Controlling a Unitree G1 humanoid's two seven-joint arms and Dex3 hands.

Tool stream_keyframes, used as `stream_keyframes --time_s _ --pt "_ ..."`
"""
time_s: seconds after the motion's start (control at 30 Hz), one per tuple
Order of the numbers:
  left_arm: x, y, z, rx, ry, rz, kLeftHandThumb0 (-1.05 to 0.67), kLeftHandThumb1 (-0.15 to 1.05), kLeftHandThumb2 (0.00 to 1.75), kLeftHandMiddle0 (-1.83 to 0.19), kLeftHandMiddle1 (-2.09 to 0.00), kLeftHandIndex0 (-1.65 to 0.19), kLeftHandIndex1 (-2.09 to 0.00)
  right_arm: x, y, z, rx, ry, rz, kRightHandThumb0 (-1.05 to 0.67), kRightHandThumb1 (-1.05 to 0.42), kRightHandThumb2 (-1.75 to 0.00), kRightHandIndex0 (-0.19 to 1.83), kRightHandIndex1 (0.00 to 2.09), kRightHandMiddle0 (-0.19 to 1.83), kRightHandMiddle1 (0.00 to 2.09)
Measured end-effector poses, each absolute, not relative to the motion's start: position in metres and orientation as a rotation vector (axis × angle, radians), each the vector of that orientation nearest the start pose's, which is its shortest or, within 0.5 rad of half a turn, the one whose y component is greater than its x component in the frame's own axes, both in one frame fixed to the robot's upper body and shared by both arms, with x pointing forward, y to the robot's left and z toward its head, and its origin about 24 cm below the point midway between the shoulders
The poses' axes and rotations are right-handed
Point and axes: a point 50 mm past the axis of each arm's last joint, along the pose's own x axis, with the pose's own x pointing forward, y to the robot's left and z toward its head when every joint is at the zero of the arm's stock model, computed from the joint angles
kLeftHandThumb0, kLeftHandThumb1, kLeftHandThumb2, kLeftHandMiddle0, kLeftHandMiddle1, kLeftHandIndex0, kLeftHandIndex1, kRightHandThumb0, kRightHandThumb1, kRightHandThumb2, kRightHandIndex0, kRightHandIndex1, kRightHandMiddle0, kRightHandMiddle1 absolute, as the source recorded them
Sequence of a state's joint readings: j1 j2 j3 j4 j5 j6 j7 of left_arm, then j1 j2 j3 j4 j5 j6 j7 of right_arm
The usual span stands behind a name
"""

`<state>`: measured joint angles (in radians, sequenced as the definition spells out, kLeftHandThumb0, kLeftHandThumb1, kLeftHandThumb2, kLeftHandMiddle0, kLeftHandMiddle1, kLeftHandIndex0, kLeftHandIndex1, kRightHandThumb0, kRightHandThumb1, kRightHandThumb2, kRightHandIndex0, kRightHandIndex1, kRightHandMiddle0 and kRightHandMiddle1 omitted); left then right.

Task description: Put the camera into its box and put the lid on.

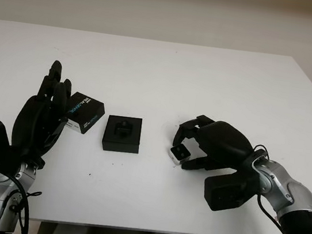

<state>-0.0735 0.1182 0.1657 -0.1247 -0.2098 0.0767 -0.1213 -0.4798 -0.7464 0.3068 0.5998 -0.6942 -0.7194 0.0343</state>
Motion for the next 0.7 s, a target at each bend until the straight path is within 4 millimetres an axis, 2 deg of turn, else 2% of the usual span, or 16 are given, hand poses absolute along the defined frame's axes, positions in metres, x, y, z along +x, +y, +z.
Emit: stream_keyframes --time_s 0.37,0.5,0.63,0.7 --pt "0.264 0.197 0.0886 -0.084 -0.149 -0.006 -0.74 1.05 0.6 0.19 0.0 0.19 0.0 0.309 -0.2251 0.0849 -1.408 -0.372 0.608 -0.46 -1.01 -0.06 0.13 0.76 0.38 1.4" --pt "0.264 0.197 0.0885 -0.084 -0.148 -0.005 -0.74 1.05 0.59 0.19 0.0 0.19 0.0 0.3097 -0.2267 0.0838 -1.379 -0.35 0.6 -0.47 -1.03 -0.06 0.13 0.76 0.35 1.52" --pt "0.264 0.1971 0.0885 -0.083 -0.148 -0.002 -0.74 1.05 0.59 0.19 0.0 0.19 0.0 0.3121 -0.2248 0.0821 -1.316 -0.318 0.579 -0.47 -1.05 -0.06 0.13 0.67 0.32 1.64" --pt "0.264 0.1972 0.0885 -0.084 -0.148 0.0 -0.74 1.05 0.58 0.19 0.0 0.19 0.0 0.3134 -0.2237 0.081 -1.256 -0.295 0.571 -0.46 -1.04 -0.06 0.18 0.54 0.33 1.69"
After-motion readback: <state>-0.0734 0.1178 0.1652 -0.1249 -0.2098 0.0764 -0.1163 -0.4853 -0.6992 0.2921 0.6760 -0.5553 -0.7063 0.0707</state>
